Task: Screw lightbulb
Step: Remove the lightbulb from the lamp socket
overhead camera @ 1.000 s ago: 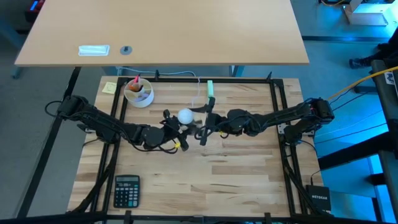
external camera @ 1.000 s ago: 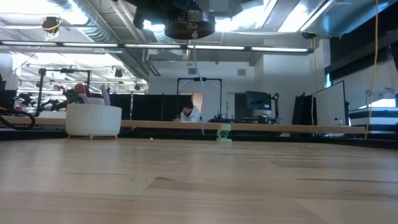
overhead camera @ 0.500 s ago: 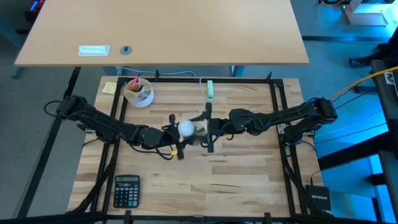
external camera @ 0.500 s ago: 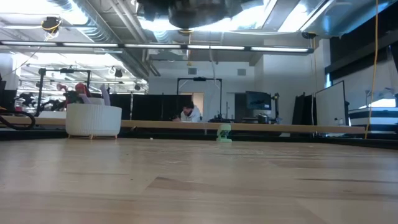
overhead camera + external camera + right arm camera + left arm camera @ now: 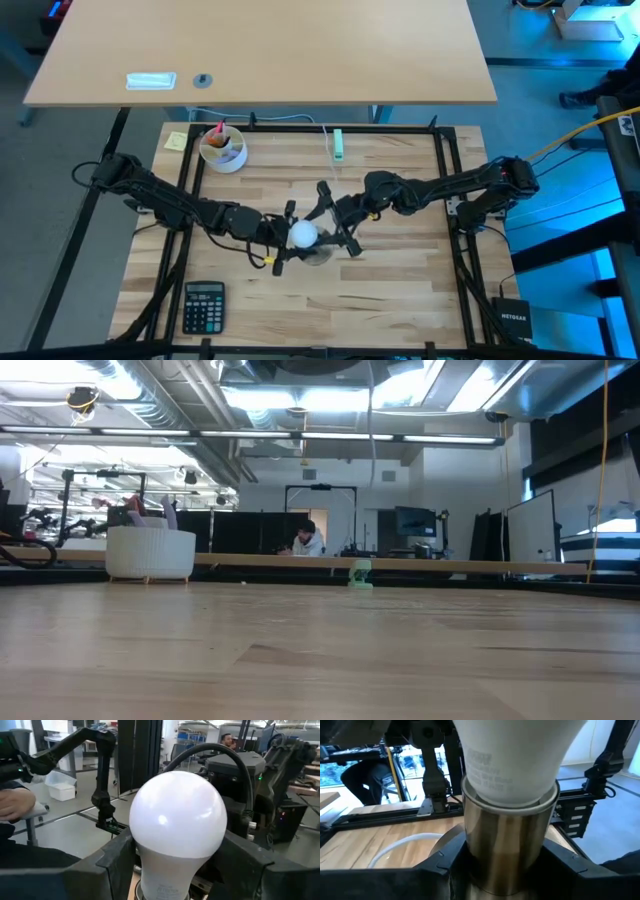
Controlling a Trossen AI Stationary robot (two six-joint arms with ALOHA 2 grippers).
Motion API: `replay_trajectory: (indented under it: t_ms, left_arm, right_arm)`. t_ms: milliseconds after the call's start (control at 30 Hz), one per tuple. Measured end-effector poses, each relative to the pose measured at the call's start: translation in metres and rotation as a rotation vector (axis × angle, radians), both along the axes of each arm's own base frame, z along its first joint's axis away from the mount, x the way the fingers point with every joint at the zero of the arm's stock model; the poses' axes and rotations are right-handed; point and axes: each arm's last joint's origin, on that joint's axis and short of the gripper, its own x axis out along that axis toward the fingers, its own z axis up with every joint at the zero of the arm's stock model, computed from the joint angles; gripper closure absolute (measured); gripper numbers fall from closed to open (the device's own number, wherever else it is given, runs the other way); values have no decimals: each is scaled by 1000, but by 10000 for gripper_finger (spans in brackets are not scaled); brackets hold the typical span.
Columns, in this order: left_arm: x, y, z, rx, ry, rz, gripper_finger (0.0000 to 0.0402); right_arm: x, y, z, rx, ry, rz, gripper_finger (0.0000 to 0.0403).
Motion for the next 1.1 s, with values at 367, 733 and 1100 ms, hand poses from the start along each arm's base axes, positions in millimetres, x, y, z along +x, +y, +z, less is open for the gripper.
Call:
replay_trajectory:
  t_ms: [367, 733, 1100]
  left_arm:
    - [0, 4, 1, -15, -1, 58, 235]
    - [0, 9, 0, 4, 1, 224, 234]
    - [-3, 17, -2, 36, 1, 524, 232]
  right_arm:
    - [1, -3, 0, -3, 6, -137, 111]
    - [-29, -13, 20, -142, 76, -341, 62]
    - [-56, -26, 37, -234, 108, -661, 61]
